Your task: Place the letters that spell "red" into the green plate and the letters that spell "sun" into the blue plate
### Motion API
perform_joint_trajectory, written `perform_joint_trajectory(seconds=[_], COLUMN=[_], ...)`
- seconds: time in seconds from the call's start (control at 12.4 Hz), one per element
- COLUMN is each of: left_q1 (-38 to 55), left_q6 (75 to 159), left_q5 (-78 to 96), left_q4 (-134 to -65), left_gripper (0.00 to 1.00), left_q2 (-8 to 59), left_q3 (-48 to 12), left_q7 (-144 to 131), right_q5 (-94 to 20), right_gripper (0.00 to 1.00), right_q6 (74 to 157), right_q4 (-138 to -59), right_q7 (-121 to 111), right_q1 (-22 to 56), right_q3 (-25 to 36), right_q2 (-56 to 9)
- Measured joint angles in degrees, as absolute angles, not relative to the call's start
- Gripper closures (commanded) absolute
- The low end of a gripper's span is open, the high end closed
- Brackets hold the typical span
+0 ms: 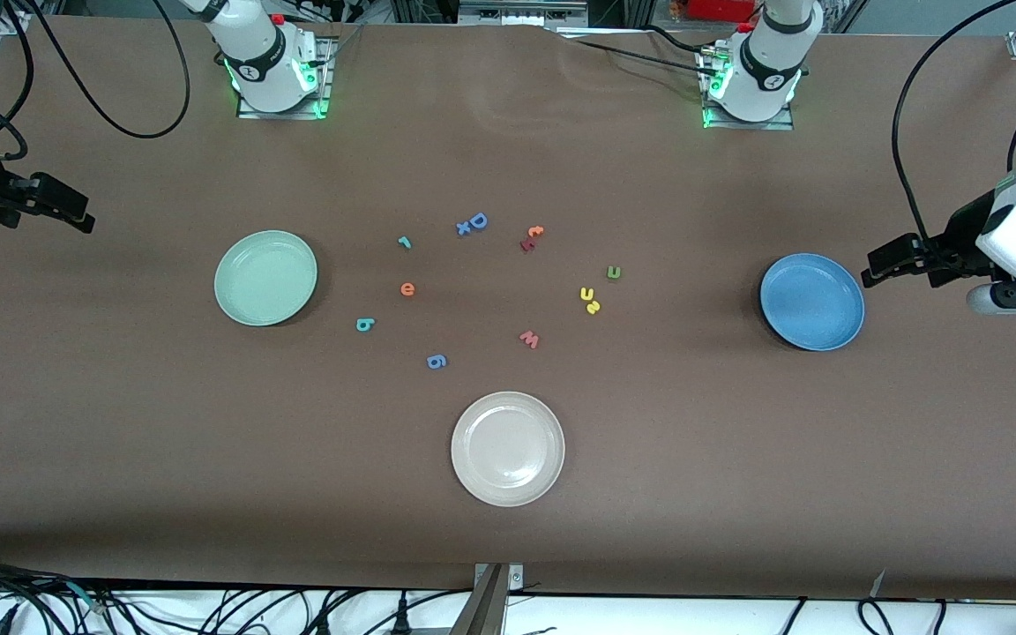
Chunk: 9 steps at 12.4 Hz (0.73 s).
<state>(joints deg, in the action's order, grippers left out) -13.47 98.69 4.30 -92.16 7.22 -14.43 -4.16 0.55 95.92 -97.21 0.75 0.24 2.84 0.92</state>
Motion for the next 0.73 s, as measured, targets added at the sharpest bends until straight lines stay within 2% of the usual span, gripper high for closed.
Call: perform_joint_trajectory(seconds=[0.16,0.48,0.73], left_q1=[-9.27,-5.52,-4.62], left_q6=[98.73,98.85,98.87], left_q5=[4.3,4.3,4.3], left_q4=[-92.16,-92.16,-92.16], left_gripper=[0.0,0.0,0.0], left_q2=[7.09,6.9,6.9], left_q3=[-10.55,-6.77,-5.96], left_q7=[-4.16,-4.16,-4.16], right_q5=[0.55,0.55,0.55], right_gripper=[0.0,0.0,0.0], right_q6=[95.92,95.92,95.92], right_q4=[-97.22,-97.21,-97.22], right_q7=[0.75,0.75,0.74], right_q1=[0.24,0.23,0.23], right_q3=[2.83,2.84,2.83], right_q2=[0.92,0.92,0.91])
